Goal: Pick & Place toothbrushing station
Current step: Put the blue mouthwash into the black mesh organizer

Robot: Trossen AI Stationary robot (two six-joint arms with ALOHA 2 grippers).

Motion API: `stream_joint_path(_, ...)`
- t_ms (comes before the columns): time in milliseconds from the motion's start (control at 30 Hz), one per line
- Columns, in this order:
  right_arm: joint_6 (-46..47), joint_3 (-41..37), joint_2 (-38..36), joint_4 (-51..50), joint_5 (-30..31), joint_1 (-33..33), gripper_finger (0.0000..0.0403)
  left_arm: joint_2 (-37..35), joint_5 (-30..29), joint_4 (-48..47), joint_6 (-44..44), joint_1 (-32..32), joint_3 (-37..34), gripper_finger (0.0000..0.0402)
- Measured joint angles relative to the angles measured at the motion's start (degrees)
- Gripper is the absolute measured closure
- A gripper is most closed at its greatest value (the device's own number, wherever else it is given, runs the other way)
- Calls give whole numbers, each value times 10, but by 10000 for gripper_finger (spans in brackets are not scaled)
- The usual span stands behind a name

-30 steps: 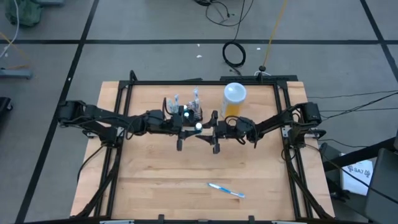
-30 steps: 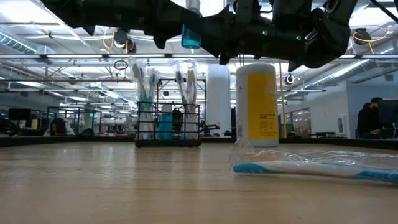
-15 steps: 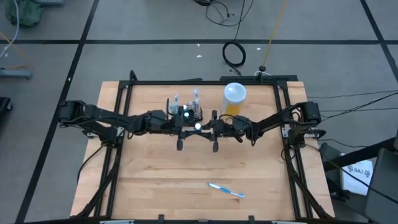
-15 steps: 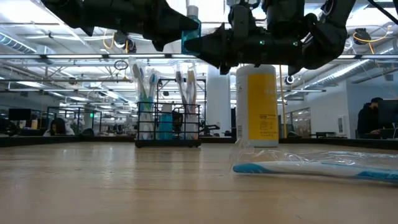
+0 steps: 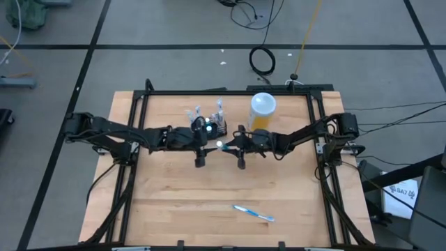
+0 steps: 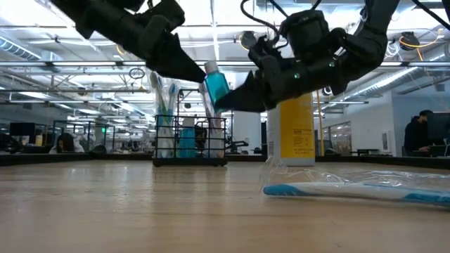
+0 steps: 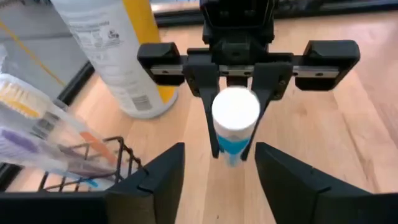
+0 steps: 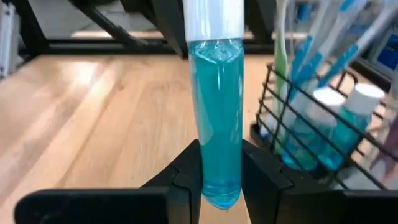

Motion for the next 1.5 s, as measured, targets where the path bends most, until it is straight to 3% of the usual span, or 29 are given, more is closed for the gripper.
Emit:
stream_joint_path(233,-8,0,0,-29,0,-1,321,-4,0,-313,-15,2,148,179)
stream_joint_path(367,-18,0,0,-21,0,-1,322,4,1,-383,-16,9,223,179)
stream_joint_path(567,-19,0,0,-15,-1,-1,321,40,30,-374,-15,20,276,179)
stream_joint_path(833,-19,-1,0,-14,-2,-1,320,112,76,-370,-15,28,284,179)
stream_joint_path(1300,-19,0,0,-14,-1,-1,320,118,85,-371,-15,34,284,179)
stream_joint_path(1500,-19,0,0,-13,-1,-1,319,121,86,-374,-13,34,284,229)
